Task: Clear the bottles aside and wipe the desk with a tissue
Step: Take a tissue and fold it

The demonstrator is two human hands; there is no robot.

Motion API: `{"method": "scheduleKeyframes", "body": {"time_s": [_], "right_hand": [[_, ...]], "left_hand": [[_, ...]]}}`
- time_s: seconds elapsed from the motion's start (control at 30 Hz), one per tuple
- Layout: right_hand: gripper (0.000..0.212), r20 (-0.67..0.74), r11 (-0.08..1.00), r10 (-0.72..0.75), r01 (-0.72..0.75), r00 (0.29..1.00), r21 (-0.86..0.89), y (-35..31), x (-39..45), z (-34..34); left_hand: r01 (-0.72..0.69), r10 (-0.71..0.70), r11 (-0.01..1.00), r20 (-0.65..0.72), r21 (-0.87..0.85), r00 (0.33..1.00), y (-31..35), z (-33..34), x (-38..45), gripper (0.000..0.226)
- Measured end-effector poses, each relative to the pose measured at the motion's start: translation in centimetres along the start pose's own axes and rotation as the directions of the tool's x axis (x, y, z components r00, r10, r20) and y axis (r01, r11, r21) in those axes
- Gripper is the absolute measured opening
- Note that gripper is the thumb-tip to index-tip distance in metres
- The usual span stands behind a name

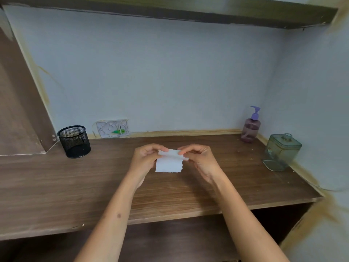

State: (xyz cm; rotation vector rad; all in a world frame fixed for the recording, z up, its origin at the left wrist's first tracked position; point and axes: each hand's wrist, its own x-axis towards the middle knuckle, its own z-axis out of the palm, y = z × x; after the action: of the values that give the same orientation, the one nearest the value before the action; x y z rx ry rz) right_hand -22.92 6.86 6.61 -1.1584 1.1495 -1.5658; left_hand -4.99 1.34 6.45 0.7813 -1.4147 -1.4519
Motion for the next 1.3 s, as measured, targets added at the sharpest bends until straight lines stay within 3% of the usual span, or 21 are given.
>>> {"method": "scheduleKeyframes", "body": {"time_s": [0.1, 0.3, 0.47, 0.53, 0.6, 0.67, 0.73, 0.8, 0.93, 1.07, 1.2, 1.3], "right_hand": [[0.028, 0.011, 0.996, -0.073, 0.074, 0.997, -0.045, 0.1, -0.1, 0.2], [0.026, 0.015, 0.978, -0.161, 0.161, 0.987, -0.133, 0.2, -0.1, 0.5], [0.025, 0.028, 0.968, -0.192, 0.194, 0.981, -0.157, 0.4, -0.2, 0.9], [0.022, 0.011, 0.981, -0.178, 0.178, 0.984, -0.080, 0.3, -0.5, 1.0], [0.024, -0.011, 0.984, -0.134, 0.134, 0.991, 0.114, 0.3, -0.7, 1.1], [0.030, 0.000, 0.950, -0.046, 0.044, 0.999, 0.309, 0.2, -0.9, 1.2], [0.045, 0.037, 0.934, 0.037, -0.048, 0.999, 0.353, 0.3, -1.1, 1.4], [0.055, 0.083, 0.944, 0.086, -0.108, 0.993, 0.311, 0.6, -1.3, 2.0], [0.025, -0.017, 0.963, 0.062, -0.055, 0.998, 0.262, 1.1, -1.4, 3.1], [0.015, -0.132, 0.976, 0.030, 0.000, 0.991, 0.220, 1.5, -1.0, 2.8], [0.011, -0.232, 0.999, -0.038, 0.045, 0.972, 0.027, 1.3, -0.8, 2.2], [0.019, -0.277, 0.990, -0.104, 0.072, 0.955, -0.123, 1.0, -0.6, 1.6]], "left_hand": [[0.014, -0.013, 0.999, 0.038, -0.045, 0.999, 0.0, -0.2, 0.0, 0.015], [0.054, -0.040, 0.986, 0.088, -0.159, 0.995, 0.2, -0.7, -0.2, 0.031], [0.044, -0.046, 0.998, 0.070, 0.037, 0.996, -0.5, -0.8, -0.1, 0.018], [0.048, -0.046, 0.999, 0.068, -0.026, 0.997, -0.6, -0.7, -0.2, 0.019], [0.044, -0.039, 0.994, 0.047, -0.105, 0.998, -0.5, -0.4, -0.3, 0.022], [0.010, -0.011, 0.986, -0.007, -0.165, 1.000, -0.7, 0.1, -0.2, 0.025], [-0.031, 0.015, 0.966, -0.065, -0.255, 0.998, -0.9, 0.7, -0.1, 0.028], [-0.062, 0.022, 0.934, -0.116, -0.353, 0.993, -1.1, 1.5, -0.1, 0.030], [-0.095, 0.017, 0.923, -0.207, -0.373, 0.978, -1.7, 3.3, -0.1, 0.033], [-0.117, 0.039, 0.931, -0.225, -0.347, 0.974, -1.9, 3.5, 0.1, 0.036], [-0.110, 0.063, 0.962, -0.189, -0.249, 0.980, -1.9, 2.3, 0.7, 0.036], [-0.119, 0.106, 0.989, -0.130, -0.090, 0.986, -2.0, 1.3, 1.4, 0.021]]}}
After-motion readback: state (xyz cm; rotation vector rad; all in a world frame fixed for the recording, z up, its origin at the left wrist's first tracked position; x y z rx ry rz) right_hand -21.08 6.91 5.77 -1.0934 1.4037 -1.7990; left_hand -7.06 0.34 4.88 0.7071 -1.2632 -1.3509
